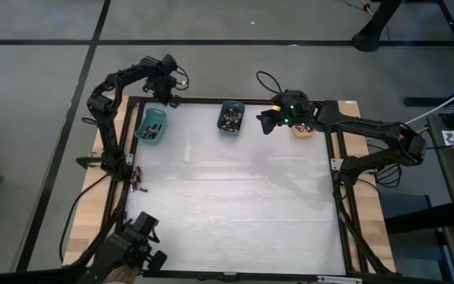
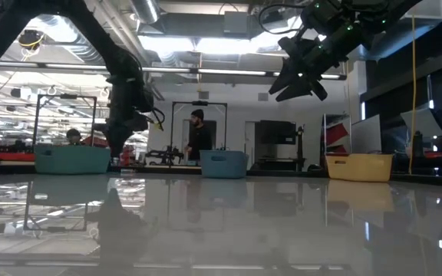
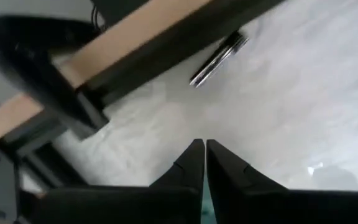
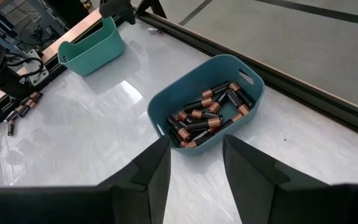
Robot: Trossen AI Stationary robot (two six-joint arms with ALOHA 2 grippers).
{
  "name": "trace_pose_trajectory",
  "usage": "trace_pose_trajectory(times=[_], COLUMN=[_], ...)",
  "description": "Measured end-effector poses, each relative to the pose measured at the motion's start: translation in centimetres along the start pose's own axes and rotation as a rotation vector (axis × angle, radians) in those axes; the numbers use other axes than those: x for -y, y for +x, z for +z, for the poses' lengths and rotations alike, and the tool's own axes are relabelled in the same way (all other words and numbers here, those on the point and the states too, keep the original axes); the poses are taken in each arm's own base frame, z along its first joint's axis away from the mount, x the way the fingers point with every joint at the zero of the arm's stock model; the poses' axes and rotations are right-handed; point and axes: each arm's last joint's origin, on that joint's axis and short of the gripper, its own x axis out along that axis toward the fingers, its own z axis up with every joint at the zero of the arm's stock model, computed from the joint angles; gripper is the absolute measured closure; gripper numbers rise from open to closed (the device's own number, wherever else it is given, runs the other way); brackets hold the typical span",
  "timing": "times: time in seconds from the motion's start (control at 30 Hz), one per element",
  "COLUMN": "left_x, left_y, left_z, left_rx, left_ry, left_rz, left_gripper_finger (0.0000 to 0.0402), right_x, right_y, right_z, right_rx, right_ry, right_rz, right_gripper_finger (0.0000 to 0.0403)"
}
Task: Sort batteries
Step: Put the silver battery into the yellow bin
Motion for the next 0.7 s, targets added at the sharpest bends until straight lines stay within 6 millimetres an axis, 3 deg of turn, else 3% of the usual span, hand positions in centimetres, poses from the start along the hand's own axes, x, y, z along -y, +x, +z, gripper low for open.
trace_pose_trajectory(times=[0.2,0.4,0.7], left_x=[1.3,2.5,2.7], left_y=[-0.2,-0.3,2.0], left_z=[1.0,1.8,2.4], left_rx=[0.101,0.172,0.121], left_ry=[0.061,0.108,0.067], left_rz=[0.004,0.009,0.011], left_gripper_finger=[0.0363,0.0304,0.0226], right_x=[0.0,0.0,0.1], right_y=[0.0,0.0,0.0], right_z=[0.0,-0.1,-0.1], right_rx=[0.0,-0.01,-0.008], right_ry=[0.0,0.0,0.0], right_rz=[0.0,-0.004,-0.007], right_gripper_finger=[0.0256,0.0256,0.0256])
